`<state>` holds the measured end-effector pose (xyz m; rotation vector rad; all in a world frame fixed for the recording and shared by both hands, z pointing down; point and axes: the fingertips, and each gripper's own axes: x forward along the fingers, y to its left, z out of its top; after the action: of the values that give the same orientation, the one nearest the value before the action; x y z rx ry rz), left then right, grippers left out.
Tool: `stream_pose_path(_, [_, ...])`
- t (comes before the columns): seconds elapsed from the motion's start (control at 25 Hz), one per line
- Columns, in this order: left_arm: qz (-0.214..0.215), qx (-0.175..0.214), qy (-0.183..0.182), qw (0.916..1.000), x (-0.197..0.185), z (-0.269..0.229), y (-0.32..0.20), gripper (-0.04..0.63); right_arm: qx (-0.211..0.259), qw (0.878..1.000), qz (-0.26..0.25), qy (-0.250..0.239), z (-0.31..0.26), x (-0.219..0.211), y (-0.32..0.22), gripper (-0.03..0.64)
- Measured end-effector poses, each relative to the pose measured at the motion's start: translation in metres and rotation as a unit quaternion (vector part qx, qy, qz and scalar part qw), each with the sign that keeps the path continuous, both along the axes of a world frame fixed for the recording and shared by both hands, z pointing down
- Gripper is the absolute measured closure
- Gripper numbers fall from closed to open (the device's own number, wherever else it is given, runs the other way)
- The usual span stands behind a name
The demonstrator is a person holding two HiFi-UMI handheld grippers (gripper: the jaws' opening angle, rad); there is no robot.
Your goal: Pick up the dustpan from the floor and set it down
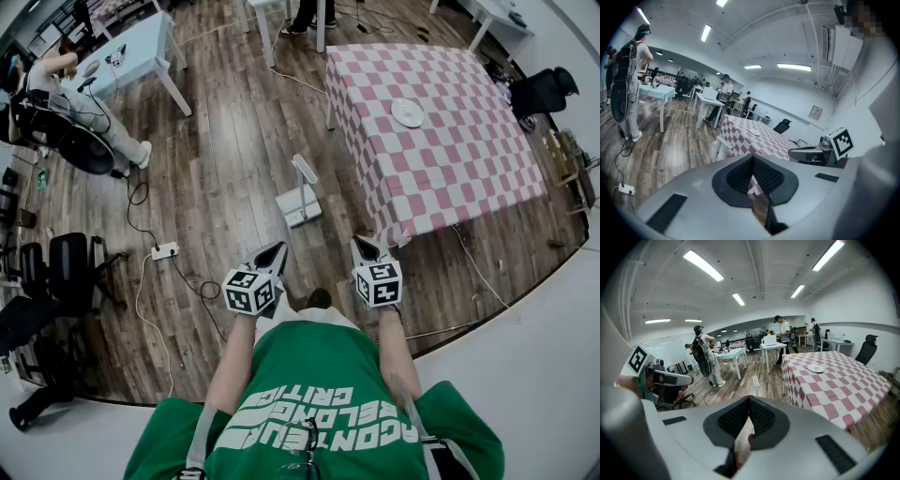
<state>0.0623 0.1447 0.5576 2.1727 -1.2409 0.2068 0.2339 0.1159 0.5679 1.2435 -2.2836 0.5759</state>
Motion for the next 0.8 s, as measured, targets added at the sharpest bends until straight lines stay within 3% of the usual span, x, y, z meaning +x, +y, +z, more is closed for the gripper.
stream_pose_path(0.8, [-0.019, -0.005, 0.0, 0.9998, -0.0057, -0.0049, -0.003, 0.6, -0.007, 1.0, 0.007, -0.019, -0.0003, 0.0031, 0.0, 0.609])
